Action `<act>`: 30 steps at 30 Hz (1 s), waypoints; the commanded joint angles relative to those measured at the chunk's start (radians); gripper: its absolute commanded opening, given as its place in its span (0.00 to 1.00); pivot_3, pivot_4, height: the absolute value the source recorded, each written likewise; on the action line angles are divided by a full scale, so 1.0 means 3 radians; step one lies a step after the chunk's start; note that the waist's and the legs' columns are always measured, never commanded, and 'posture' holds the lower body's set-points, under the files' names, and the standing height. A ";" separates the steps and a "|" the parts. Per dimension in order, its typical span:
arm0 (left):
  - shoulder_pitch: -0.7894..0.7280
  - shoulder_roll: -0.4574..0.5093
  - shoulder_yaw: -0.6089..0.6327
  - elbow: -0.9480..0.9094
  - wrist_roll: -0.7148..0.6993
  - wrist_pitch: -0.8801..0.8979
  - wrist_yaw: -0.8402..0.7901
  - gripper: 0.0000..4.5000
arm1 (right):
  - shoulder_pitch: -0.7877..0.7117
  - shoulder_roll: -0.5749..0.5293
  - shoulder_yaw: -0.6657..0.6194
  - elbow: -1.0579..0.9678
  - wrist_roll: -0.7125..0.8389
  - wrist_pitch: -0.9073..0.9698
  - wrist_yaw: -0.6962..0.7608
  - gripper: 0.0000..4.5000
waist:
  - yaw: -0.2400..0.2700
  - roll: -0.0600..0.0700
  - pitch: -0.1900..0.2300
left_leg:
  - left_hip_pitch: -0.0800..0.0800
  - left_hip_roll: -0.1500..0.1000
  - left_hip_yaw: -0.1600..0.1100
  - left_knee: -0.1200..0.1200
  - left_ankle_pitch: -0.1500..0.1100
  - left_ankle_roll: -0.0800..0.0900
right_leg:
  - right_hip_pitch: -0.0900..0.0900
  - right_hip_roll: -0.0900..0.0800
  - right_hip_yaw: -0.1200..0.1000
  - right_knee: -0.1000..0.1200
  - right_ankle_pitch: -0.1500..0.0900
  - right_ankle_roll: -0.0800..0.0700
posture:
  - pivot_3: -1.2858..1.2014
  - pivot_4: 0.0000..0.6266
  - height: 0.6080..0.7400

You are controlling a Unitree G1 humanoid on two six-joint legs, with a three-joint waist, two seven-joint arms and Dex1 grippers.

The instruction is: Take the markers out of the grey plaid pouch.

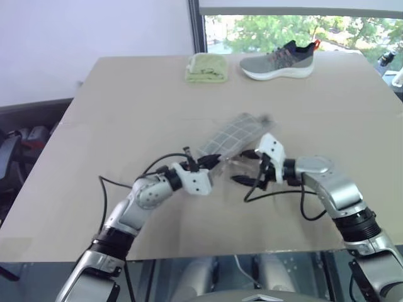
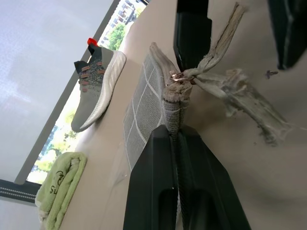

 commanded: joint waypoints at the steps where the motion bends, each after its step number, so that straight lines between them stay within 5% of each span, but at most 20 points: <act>1: -0.0067 0.0015 -0.0012 -0.0020 0.0003 -0.0082 0.0020 0.00 | -0.0077 -0.0043 -0.0062 -0.0224 0.0133 0.0154 0.0048 1.00 | 0.0000 0.0000 0.0000 | 0.0000 0.0000 0.0000 0.0000 0.0000 0.0000 | 0.0000 -0.0001 0.0000 0.0000 0.0000 0.0000 | 0.52 0.24 1.00; 9: -0.0097 -0.0034 -0.0074 0.0024 0.0063 -0.0134 0.0047 0.00 | -0.0144 0.0079 0.0089 -0.0355 0.0211 0.0418 -0.0002 1.00 | -0.0004 0.0000 0.0000 | 0.0000 0.0000 0.0000 0.0000 0.0000 0.0000 | 0.0000 -0.0003 0.0001 0.0001 0.0000 0.0000 | 0.52 0.24 1.00; 12: -0.0095 -0.0030 -0.0076 0.0039 0.0063 -0.0160 0.0053 0.00 | -0.0177 0.0106 0.0100 -0.0291 0.0214 0.0469 -0.0008 0.81 | -0.0003 0.0000 0.0000 | 0.0000 0.0000 0.0000 0.0000 0.0000 0.0000 | 0.0000 -0.0003 0.0001 0.0001 0.0000 0.0000 | 0.52 0.24 1.00; 17: -0.0067 -0.0025 -0.0078 0.0009 0.0039 -0.0160 0.0031 0.00 | -0.0206 0.0107 0.0095 -0.0236 0.0224 0.0461 0.0016 0.27 | -0.0004 0.0000 0.0000 | 0.0000 0.0000 0.0000 0.0000 0.0000 0.0000 | 0.0000 -0.0002 0.0000 0.0000 0.0000 0.0000 | 0.52 0.24 1.00; 20: -0.0036 -0.0037 -0.0064 -0.0007 -0.0030 -0.0076 -0.0014 0.00 | -0.0216 0.0078 0.0103 -0.0226 0.0206 0.0444 0.0031 0.03 | -0.0005 0.0000 0.0000 | 0.0000 0.0000 0.0000 0.0000 0.0000 0.0000 | 0.0000 -0.0002 0.0001 0.0000 0.0000 0.0000 | 0.52 0.24 1.00; 30: -0.0168 -0.0083 0.0031 -0.0036 -0.0090 0.0344 -0.0085 0.00 | -0.0136 -0.0029 0.0218 -0.0100 -0.0055 0.0204 -0.0042 0.03 | -0.0004 0.0000 0.0000 | 0.0000 0.0000 0.0000 0.0000 0.0000 0.0000 | 0.0000 -0.0002 0.0000 0.0002 0.0000 0.0000 | 0.52 0.24 1.00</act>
